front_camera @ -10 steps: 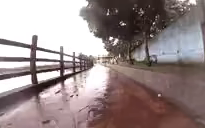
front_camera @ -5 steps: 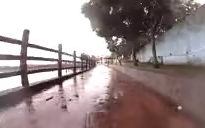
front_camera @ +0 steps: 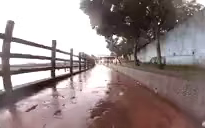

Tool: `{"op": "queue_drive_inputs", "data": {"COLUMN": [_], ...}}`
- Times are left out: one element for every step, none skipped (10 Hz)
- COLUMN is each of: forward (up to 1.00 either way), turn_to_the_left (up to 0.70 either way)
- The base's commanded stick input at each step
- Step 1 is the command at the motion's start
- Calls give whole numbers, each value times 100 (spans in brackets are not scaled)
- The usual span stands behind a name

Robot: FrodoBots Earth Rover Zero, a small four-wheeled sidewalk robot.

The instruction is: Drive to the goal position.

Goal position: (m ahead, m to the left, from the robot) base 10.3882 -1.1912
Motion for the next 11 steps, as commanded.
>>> {"op": "queue_drive_inputs", "data": {"forward": [100, 100, 100, 100, 100, 100, 100, 100, 100, 100, 100], "turn_to_the_left": [-1, -1, -1, -1, -1, -1, -1, -1, -1, -1, -1]}}
